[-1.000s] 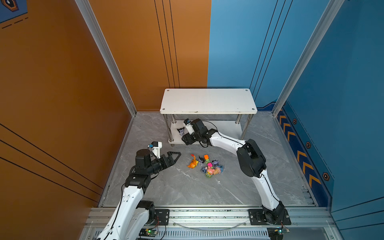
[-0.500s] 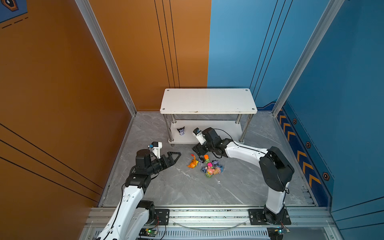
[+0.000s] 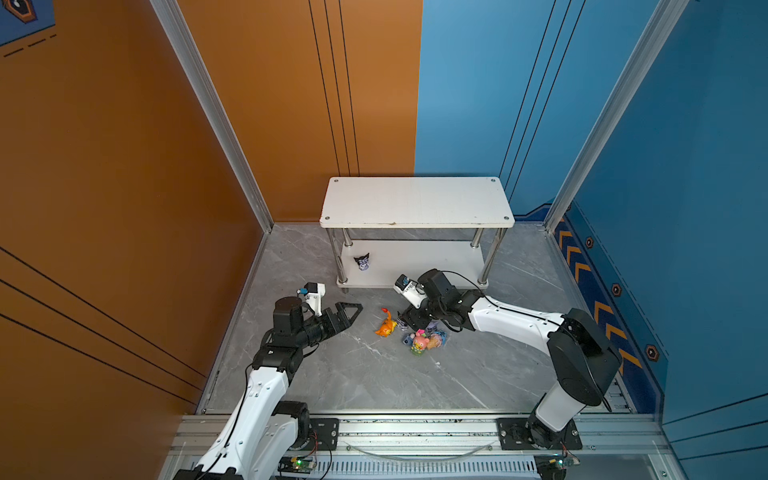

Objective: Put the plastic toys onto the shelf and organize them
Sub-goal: 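Lower the right gripper onto a second black-and-purple witch figure in the pile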

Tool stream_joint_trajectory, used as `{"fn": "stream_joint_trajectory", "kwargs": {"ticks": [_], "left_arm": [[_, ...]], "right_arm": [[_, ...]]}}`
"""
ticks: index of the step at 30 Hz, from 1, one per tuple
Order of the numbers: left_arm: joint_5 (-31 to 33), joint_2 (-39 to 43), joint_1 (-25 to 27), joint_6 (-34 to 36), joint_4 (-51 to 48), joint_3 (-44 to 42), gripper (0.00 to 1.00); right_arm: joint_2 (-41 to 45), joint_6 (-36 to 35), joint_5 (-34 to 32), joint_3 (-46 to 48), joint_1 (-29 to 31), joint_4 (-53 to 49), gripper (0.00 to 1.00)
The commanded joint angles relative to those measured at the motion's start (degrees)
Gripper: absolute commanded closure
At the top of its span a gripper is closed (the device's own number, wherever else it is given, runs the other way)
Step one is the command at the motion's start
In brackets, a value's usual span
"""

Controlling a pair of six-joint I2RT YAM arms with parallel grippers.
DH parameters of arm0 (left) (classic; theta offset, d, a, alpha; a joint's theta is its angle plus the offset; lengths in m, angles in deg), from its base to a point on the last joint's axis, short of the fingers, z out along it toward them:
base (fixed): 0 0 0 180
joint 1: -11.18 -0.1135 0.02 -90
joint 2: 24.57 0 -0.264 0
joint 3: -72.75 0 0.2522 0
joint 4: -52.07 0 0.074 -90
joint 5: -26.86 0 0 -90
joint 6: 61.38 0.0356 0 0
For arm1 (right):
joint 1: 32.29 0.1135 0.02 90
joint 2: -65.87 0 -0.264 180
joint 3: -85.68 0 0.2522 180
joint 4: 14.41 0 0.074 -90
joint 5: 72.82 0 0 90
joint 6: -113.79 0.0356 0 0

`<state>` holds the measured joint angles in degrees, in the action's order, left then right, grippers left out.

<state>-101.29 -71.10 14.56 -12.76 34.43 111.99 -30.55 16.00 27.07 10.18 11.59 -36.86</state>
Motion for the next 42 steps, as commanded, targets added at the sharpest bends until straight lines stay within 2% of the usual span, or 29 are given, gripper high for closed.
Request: {"fn": "stream_joint_trajectory", "kwargs": {"ticks": [1,6,24,35,42], "left_arm": [[-1.17,0.12,-0.48,0.84,1.16,0.06,0.02],[-1.17,0.58,-0.48,0.72,1.08,-0.39,0.02],[-1.05,0.71,-0.48,0.82,1.21,-0.77,0.02],[-0.79,0.65,-0.48,0.95,1.23,-0.87,0.02],[-0.94,1.03,-0.48,0.96,1.04,-0.89,0.02]], "right_arm": [[-0.52,-2.45,2.19,-0.49,0.35,-3.22,0.3],[-2.8,-3.68,2.53,-1.81,0.92,-5.84,0.36],[-8.49,-4.09,2.37,-4.76,1.91,-6.39,0.43],[-10.39,-4.57,1.67,-6.05,1.65,-7.11,0.6],[-11.17,-4.69,1.36,-6.29,1.63,-7.62,0.56]]}}
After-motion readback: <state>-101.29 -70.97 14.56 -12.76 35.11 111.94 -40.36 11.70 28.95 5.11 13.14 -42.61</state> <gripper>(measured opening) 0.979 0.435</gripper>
